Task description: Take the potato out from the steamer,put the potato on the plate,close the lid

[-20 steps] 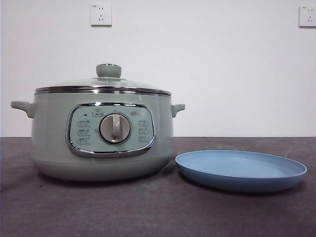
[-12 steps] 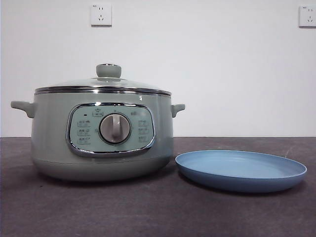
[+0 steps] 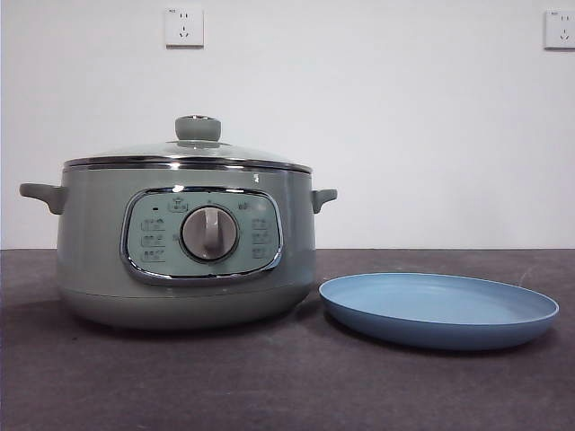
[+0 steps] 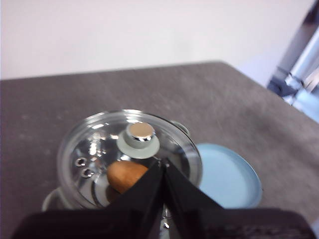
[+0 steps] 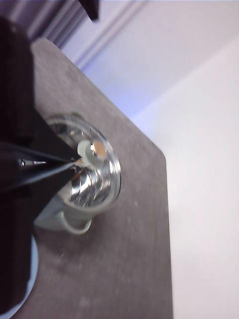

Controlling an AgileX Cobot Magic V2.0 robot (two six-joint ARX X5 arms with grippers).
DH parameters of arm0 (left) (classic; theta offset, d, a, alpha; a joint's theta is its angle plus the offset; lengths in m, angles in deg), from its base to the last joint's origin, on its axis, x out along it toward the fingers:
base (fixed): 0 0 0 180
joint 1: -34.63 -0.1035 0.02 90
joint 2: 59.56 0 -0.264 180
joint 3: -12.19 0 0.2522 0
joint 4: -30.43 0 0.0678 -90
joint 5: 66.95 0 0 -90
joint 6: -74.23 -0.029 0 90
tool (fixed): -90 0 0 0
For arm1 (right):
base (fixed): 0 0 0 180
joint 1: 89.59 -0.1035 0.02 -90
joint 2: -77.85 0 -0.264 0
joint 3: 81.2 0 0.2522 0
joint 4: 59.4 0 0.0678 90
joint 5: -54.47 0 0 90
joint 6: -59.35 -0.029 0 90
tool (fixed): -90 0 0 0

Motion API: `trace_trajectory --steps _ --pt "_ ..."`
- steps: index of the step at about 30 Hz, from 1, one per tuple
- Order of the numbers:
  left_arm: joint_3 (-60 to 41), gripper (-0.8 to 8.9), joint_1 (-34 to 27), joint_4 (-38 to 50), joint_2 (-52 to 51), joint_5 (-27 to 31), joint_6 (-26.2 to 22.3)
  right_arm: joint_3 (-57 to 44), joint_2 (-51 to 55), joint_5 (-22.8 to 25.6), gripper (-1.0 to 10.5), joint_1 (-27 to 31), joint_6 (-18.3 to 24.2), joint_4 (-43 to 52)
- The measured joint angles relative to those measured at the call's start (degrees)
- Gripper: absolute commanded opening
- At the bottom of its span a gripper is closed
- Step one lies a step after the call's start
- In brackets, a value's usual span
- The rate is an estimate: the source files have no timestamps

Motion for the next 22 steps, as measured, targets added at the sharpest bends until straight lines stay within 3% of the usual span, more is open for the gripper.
trace_trajectory --steps 6,8,11,13,16,22 --pt "11.96 -0.03 0.0 -6.47 11.32 -5.75 -2.86 9.73 -6.21 -3.17 0.2 -1.55 5.31 -7.8" --pt "14.12 0.22 0.0 -6.75 14.32 -6.93 -3.04 10.88 -7.15 -3.15 1.9 -1.88 6.27 -8.87" --pt "15.17 2.99 0.0 -6.67 16.46 -7.02 -3.06 11.08 -7.41 -2.51 5.7 -1.88 6.86 -9.53" --pt "15.17 4.86 0.0 -6.01 16.85 -6.38 -2.86 11.13 -7.41 -0.63 7.2 -1.88 7.08 -9.68" --pt "15.28 5.07 0.0 -4.24 17.29 -3.74 -1.95 11.21 -7.41 2.34 7.3 -1.88 7.26 -9.79" --pt "15.32 5.07 0.9 -0.44 19.76 -2.23 -1.01 11.21 -7.41 2.69 7.2 -1.88 7.23 -10.1"
